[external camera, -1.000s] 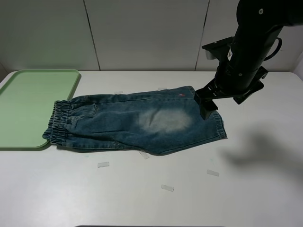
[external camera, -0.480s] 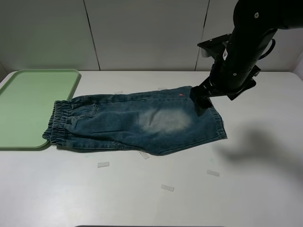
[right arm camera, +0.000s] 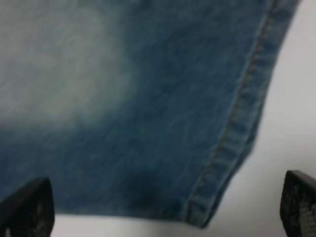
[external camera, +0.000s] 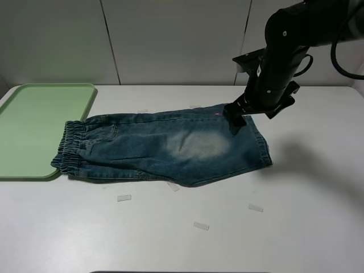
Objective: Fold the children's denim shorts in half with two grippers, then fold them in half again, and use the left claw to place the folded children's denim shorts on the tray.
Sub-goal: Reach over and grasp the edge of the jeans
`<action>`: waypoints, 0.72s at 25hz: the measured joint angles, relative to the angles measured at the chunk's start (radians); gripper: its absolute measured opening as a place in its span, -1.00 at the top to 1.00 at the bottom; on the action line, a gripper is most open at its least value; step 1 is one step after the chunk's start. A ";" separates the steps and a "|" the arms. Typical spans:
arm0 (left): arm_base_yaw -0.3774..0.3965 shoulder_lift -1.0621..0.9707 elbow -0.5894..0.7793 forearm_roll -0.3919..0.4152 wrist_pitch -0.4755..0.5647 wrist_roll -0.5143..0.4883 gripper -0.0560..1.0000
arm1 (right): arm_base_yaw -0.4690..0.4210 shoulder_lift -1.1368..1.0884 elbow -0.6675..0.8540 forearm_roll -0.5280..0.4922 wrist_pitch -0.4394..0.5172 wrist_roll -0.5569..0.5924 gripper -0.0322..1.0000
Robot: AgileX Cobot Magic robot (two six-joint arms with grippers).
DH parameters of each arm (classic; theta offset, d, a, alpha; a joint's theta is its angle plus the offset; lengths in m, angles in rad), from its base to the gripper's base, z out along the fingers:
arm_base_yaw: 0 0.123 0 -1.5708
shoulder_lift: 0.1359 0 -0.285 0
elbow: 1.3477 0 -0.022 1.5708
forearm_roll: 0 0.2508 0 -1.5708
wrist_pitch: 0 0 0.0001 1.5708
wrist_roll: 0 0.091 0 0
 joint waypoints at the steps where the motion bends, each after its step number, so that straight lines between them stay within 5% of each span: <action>1: 0.000 0.000 0.000 0.000 0.000 0.000 -0.90 | -0.028 0.029 -0.036 0.000 -0.002 -0.019 -0.41; 18: 0.000 0.000 0.000 0.000 0.000 0.000 -0.90 | -0.108 0.316 -0.273 0.033 -0.035 -0.149 -0.41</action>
